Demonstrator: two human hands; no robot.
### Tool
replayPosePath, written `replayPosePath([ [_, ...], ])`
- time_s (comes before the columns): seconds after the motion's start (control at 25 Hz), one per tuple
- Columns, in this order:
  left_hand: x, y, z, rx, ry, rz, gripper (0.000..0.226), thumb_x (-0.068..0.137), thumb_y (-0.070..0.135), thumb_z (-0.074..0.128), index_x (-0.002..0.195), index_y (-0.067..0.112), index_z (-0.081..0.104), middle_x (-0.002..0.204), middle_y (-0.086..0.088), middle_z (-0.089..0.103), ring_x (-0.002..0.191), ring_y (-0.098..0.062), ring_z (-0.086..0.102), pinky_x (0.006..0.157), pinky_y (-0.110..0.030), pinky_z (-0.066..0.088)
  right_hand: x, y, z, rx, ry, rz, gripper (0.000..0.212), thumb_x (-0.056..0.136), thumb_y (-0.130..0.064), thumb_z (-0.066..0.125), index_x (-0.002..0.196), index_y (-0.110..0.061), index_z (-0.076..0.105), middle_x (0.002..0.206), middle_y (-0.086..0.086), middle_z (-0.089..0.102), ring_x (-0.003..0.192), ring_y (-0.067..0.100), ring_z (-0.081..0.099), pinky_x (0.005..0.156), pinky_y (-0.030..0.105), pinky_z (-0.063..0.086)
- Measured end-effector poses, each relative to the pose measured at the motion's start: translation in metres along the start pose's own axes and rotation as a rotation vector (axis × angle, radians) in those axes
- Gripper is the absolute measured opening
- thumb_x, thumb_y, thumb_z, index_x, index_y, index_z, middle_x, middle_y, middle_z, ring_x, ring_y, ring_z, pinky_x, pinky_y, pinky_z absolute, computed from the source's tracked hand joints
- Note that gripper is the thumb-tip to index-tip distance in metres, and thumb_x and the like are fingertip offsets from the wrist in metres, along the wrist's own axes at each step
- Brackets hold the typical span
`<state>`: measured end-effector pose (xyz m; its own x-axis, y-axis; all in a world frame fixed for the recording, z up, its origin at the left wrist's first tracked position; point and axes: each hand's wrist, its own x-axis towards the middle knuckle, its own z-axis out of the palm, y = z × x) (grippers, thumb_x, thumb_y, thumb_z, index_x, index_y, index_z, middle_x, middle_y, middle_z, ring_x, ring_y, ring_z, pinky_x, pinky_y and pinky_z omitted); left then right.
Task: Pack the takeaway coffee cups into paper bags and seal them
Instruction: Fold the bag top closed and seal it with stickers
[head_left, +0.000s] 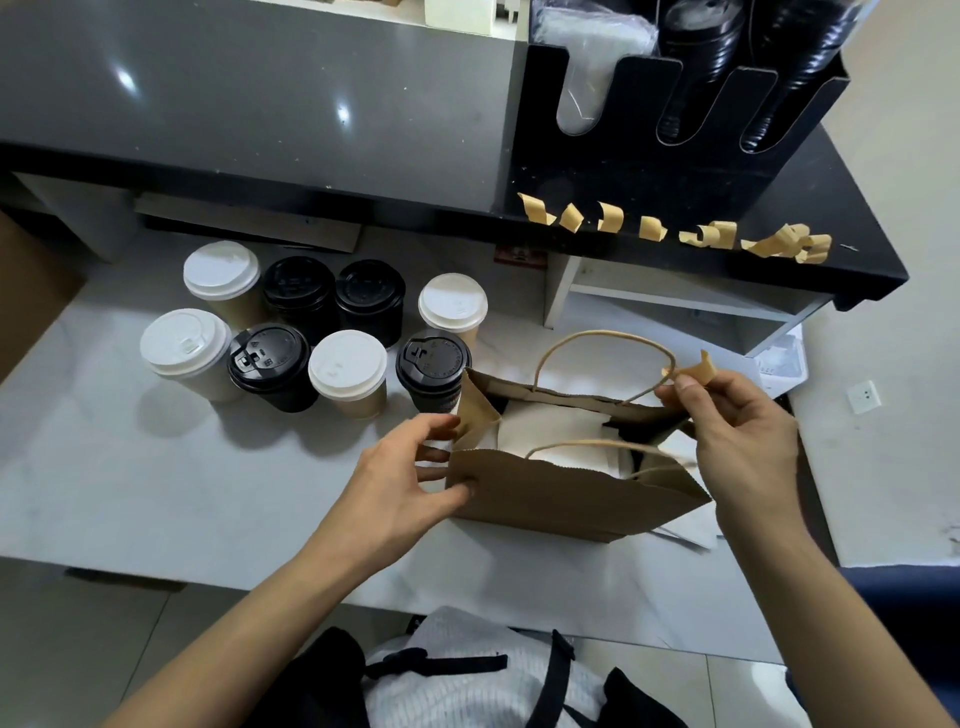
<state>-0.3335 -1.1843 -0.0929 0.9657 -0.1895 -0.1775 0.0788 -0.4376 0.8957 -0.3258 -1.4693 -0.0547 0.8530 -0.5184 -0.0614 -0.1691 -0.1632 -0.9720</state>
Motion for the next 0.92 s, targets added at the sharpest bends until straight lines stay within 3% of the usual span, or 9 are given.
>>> replayPosePath([
  [0.12, -0.004, -0.001, 0.006, 0.055, 0.020, 0.058, 0.034, 0.084, 0.008, 0.074, 0.108, 0.031, 0.072, 0.109, 0.018, 0.066, 0.100, 0.003, 0.066, 0.091, -0.023, 0.055, -0.007, 0.008, 0.007, 0.059, 0.032, 0.061, 0.014, 0.100, -0.014, 0.063, 0.107, -0.008, 0.073, 0.094, 0.001, 0.079, 0.094, 0.009, 0.075, 0.101, 0.042, 0.056],
  [0.28, -0.009, -0.005, 0.011, 0.047, 0.008, 0.118, 0.037, 0.089, 0.001, 0.068, 0.102, 0.035, 0.076, 0.105, 0.017, 0.063, 0.100, -0.004, 0.065, 0.088, -0.020, 0.054, -0.012, 0.009, 0.010, 0.078, 0.032, 0.083, 0.012, 0.100, -0.017, 0.063, 0.105, -0.015, 0.074, 0.093, -0.007, 0.079, 0.100, 0.009, 0.073, 0.105, 0.047, 0.052],
  [0.4, -0.009, -0.011, 0.011, -0.037, -0.013, 0.112, 0.034, 0.089, -0.002, 0.068, 0.099, 0.029, 0.080, 0.100, 0.010, 0.068, 0.096, -0.013, 0.068, 0.086, -0.032, 0.057, -0.013, 0.010, 0.008, 0.048, 0.036, 0.072, 0.010, 0.099, -0.020, 0.065, 0.102, -0.020, 0.075, 0.092, -0.007, 0.079, 0.102, 0.010, 0.073, 0.105, 0.047, 0.051],
  [0.56, -0.006, -0.018, 0.004, -0.109, -0.076, 0.050, 0.030, 0.089, -0.003, 0.069, 0.097, 0.023, 0.081, 0.094, 0.007, 0.077, 0.094, -0.015, 0.073, 0.089, -0.037, 0.056, -0.008, 0.013, 0.003, 0.072, 0.058, 0.080, 0.009, 0.099, -0.016, 0.065, 0.100, -0.019, 0.074, 0.090, -0.007, 0.079, 0.097, 0.008, 0.074, 0.102, 0.038, 0.054],
  [0.76, -0.005, -0.015, -0.001, -0.103, -0.103, 0.048, 0.013, 0.092, 0.009, 0.070, 0.090, 0.020, 0.077, 0.090, 0.000, 0.075, 0.087, -0.020, 0.071, 0.085, -0.043, 0.056, -0.004, 0.017, 0.004, 0.073, 0.060, 0.107, 0.009, 0.099, -0.016, 0.065, 0.098, -0.018, 0.074, 0.086, -0.007, 0.079, 0.095, 0.011, 0.074, 0.086, 0.026, 0.053],
  [0.84, -0.002, -0.005, -0.004, -0.075, -0.077, 0.137, 0.015, 0.090, 0.008, 0.072, 0.086, 0.023, 0.074, 0.104, 0.007, 0.072, 0.093, -0.015, 0.070, 0.085, -0.038, 0.056, -0.003, 0.016, 0.004, 0.074, 0.055, 0.106, 0.010, 0.099, -0.015, 0.066, 0.102, -0.010, 0.074, 0.088, -0.002, 0.079, 0.087, 0.008, 0.074, 0.083, 0.026, 0.053],
  [0.92, 0.003, 0.004, -0.009, -0.029, -0.080, 0.239, 0.019, 0.085, 0.003, 0.075, 0.088, 0.021, 0.071, 0.136, 0.016, 0.057, 0.110, -0.014, 0.066, 0.088, -0.032, 0.056, -0.002, 0.017, 0.004, 0.071, 0.048, 0.103, 0.012, 0.098, -0.014, 0.067, 0.104, -0.006, 0.074, 0.091, 0.003, 0.078, 0.086, 0.010, 0.075, 0.089, 0.032, 0.056],
])
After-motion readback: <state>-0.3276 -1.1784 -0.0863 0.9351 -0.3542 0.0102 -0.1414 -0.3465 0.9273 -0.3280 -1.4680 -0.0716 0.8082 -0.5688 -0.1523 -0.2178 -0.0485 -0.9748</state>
